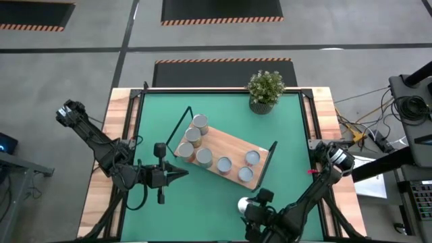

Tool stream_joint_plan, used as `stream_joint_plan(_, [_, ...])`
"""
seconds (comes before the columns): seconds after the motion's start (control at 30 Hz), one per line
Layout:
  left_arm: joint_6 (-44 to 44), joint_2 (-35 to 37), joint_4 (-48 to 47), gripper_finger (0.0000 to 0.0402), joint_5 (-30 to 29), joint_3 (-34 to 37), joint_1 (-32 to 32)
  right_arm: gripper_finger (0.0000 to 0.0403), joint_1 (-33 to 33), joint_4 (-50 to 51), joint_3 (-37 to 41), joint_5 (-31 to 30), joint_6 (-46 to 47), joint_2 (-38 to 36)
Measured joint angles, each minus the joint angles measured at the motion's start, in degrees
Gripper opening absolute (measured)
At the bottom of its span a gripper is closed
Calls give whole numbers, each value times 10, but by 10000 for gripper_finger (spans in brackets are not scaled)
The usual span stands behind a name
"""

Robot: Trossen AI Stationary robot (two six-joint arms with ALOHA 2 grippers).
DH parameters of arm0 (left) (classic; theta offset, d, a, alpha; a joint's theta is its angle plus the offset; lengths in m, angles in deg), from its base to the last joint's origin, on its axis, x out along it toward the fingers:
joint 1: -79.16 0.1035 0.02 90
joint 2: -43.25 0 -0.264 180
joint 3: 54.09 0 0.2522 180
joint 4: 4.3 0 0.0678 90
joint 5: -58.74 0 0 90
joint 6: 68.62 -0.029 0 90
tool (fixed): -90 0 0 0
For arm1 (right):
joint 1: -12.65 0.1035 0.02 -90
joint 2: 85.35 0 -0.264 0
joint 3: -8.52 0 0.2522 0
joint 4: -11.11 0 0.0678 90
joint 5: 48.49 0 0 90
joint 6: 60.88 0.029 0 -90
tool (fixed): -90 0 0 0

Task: Pick and place cans onto a shelf
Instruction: Put the canned tomatoes on the shelf

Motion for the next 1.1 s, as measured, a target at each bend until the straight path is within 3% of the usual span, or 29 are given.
stream_joint_plan(0.27, [0,0,0,0,0,0,0,348,-6,-1,0,35,-7,-1])
stream_joint_plan(1.1, [4,0,0,0,0,0,0,348,-24,4,1,58,-42,-3])
